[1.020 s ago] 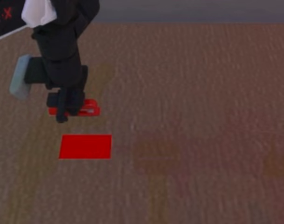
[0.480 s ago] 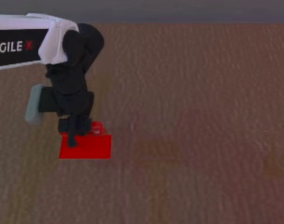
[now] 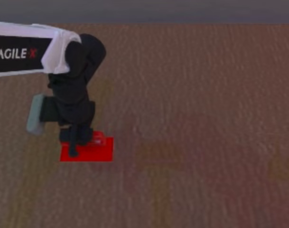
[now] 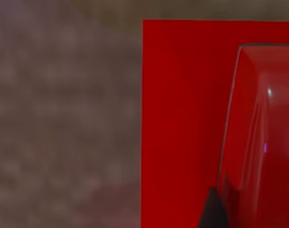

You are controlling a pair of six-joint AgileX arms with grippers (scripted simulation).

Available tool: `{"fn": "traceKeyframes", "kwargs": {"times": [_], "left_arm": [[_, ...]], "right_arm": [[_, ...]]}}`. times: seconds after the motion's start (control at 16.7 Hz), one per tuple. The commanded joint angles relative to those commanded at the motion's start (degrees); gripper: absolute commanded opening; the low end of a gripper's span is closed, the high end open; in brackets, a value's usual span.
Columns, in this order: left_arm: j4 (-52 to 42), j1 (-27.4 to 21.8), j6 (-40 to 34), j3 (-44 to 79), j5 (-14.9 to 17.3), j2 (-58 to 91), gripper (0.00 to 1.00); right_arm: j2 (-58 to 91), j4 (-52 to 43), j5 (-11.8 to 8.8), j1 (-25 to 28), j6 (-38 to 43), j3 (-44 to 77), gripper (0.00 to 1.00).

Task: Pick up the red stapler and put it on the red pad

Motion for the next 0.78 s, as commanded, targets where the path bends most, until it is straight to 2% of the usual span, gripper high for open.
{"fn": "traceKeyframes", "kwargs": {"times": [0.66, 0.78], "left_arm": [[0.00, 0.00, 0.00, 0.00, 0.00, 0.00, 0.98], [0.00, 0.00, 0.00, 0.00, 0.00, 0.00, 1.00]], "right_arm": [[0.00, 0.00, 0.00, 0.00, 0.00, 0.00, 1.00], [0.00, 0.00, 0.00, 0.00, 0.00, 0.00, 1.00]]}}
